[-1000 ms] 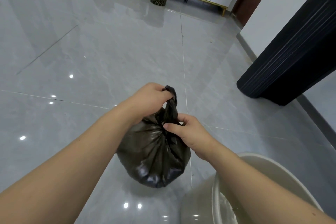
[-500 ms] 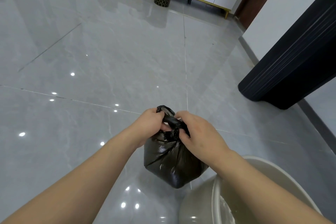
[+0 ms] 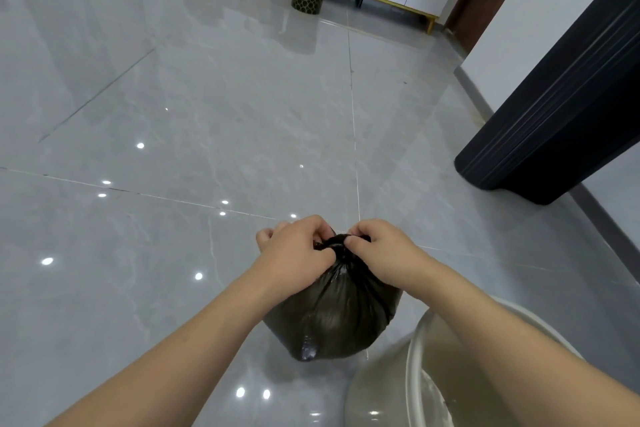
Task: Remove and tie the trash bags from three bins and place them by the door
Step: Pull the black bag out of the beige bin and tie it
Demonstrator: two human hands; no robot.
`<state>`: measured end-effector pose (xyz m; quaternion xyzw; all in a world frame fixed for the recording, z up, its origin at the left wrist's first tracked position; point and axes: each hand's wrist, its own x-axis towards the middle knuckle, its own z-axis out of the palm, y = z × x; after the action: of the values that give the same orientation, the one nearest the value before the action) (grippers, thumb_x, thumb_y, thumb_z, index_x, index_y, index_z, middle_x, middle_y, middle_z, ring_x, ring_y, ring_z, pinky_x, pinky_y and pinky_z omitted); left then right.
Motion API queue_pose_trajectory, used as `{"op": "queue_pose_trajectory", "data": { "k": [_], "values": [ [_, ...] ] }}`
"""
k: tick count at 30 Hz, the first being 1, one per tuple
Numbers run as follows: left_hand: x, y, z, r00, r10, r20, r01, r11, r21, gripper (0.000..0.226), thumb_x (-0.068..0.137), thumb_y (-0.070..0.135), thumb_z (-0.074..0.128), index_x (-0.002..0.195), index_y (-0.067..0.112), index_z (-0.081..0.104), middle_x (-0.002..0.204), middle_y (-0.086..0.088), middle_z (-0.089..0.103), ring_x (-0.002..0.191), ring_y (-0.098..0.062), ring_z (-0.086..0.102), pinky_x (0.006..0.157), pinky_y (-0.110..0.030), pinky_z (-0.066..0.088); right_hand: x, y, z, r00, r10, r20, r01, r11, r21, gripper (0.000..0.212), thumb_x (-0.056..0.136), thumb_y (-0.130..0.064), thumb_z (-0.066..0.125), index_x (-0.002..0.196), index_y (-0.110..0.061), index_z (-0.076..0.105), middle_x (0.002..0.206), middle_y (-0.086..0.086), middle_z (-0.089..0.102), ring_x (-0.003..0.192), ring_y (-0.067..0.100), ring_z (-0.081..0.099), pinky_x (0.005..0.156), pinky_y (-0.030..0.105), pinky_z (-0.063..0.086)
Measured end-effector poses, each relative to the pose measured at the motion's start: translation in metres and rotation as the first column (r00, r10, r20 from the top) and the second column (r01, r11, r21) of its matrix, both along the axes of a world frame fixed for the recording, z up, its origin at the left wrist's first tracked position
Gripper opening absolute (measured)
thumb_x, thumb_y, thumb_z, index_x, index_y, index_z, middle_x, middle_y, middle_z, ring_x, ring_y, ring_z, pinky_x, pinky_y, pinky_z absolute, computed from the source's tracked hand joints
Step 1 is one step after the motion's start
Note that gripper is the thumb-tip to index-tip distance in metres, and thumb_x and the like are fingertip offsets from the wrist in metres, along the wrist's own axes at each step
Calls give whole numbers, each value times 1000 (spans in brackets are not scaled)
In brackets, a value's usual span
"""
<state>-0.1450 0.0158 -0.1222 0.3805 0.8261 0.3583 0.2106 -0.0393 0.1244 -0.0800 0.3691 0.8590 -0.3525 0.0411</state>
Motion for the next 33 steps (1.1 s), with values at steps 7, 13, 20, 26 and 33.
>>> {"op": "queue_pose_trajectory", "data": {
  "k": [7, 13, 20, 26, 33],
  "values": [
    [2, -3, -17, 903, -108, -416, 129, 991, 24, 30, 88, 35, 39, 103, 38, 64, 88, 18, 53, 98, -10, 42, 91, -33, 17, 8, 4, 5, 989, -117, 88, 146, 796, -588, 23, 83, -22, 53, 97, -10, 67, 93, 10, 69, 83, 21, 63, 75, 31, 47],
    [0, -6, -28, 950, -190, -246, 217, 972, 89, 28, 87, 31, 38, 95, 38, 64, 95, 19, 45, 102, -8, 33, 94, -27, 13, 10, 1, 4, 994, -24, 105, 76, 850, -521, 12, 75, -23, 59, 65, -18, 60, 65, 1, 58, 63, 18, 53, 61, 29, 41],
    [1, -7, -23, 989, -113, -97, 127, 980, 153, 14, 89, 27, 47, 80, 33, 56, 104, 19, 45, 108, -7, 31, 97, -27, 16, 11, 2, -4, 997, -72, -22, 62, 957, -283, 15, 86, -17, 56, 96, -18, 68, 81, 0, 60, 71, 13, 55, 65, 24, 42],
    [0, -7, -32, 962, -32, -272, 74, 987, 146, 12, 83, 29, 49, 94, 31, 45, 103, 16, 41, 102, -13, 36, 90, -26, 16, 13, 9, -1, 990, -125, 63, 136, 747, -651, 23, 80, -13, 51, 97, -9, 66, 86, 10, 62, 79, 23, 58, 70, 30, 48],
    [5, -18, -29, 957, -133, -258, 201, 944, 260, 27, 73, 33, 47, 99, 33, 47, 99, 19, 43, 101, -10, 40, 90, -24, 21, 18, 14, 0, 974, -220, 58, 195, 673, -713, 24, 81, -6, 37, 70, -9, 58, 68, 4, 58, 61, 17, 56, 57, 26, 47]
  ]
}}
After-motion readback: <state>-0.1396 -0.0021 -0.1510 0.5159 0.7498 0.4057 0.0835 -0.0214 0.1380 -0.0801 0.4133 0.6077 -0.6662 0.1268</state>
